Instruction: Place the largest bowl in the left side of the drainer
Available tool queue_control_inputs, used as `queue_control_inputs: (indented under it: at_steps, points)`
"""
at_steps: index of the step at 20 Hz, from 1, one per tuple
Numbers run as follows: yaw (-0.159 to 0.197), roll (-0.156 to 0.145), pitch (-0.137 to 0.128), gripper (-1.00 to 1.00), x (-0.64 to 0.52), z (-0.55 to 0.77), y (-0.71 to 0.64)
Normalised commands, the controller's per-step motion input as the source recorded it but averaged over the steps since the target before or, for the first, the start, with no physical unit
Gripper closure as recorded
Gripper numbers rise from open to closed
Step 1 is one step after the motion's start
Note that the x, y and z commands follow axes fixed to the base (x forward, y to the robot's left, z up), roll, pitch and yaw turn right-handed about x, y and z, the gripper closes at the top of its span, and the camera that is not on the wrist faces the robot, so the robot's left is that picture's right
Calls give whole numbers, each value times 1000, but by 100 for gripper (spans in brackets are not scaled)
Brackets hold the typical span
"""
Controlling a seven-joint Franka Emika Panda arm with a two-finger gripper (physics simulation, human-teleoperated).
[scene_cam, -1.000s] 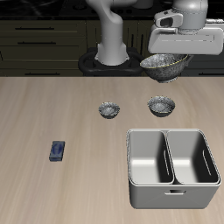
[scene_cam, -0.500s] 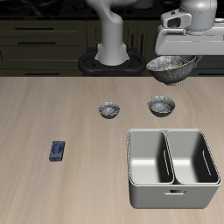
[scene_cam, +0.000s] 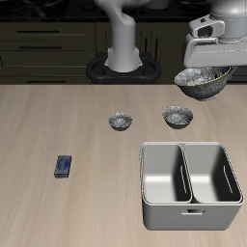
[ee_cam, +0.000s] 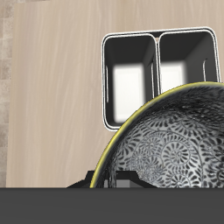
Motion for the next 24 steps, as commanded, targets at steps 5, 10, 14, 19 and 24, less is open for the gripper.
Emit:
queue_control_inputs:
  at_steps: [5, 10, 14, 19, 24]
  points:
    - [-5, 22, 9, 100, 146, -59, 161]
    - [-5, -6, -1, 100, 253, 24, 21]
    - [-20, 7, -29, 100, 195, 135, 18]
    - [-23, -16, -3, 100, 248, 59, -28]
    - [-13, -11, -9, 100, 184, 6, -67]
